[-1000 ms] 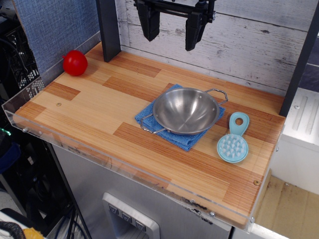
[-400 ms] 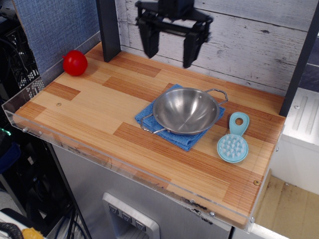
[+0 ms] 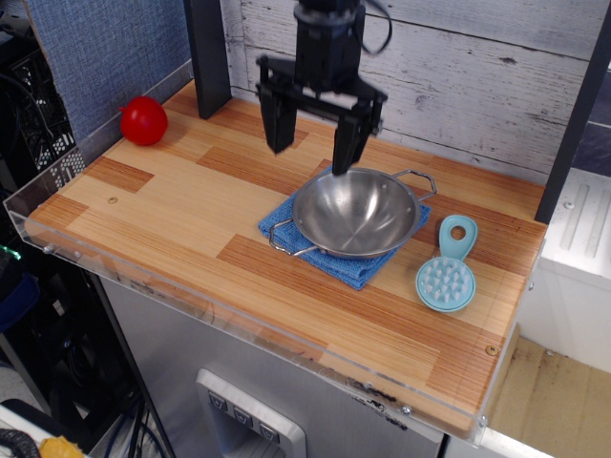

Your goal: Place the colander to the right of the red tomato

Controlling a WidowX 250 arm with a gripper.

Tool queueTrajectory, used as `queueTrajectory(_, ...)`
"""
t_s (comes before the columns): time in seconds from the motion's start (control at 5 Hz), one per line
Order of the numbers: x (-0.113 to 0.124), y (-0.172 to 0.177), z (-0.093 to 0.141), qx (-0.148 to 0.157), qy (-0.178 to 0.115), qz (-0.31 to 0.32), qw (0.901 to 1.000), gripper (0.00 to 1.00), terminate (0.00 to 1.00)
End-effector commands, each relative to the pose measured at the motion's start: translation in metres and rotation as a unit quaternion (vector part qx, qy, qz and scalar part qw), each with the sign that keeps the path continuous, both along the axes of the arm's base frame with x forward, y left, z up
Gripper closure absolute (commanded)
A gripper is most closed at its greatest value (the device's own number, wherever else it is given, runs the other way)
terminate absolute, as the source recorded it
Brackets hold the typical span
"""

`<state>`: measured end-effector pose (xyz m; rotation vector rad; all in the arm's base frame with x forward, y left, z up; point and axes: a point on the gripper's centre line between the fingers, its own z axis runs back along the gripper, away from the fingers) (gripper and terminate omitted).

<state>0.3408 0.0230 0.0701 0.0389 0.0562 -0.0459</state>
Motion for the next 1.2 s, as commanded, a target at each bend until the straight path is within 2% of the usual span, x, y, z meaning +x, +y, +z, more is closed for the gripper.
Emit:
queueTrajectory(0.0, 0.007, -0.001, -0.010, -0.003, 0.019, -0.005, 0.9998, 0.00, 0.00)
queueTrajectory(1.0, 0.008, -0.002, -0.025, 0.000, 0.046, -0.001, 0.9989, 0.00, 0.00)
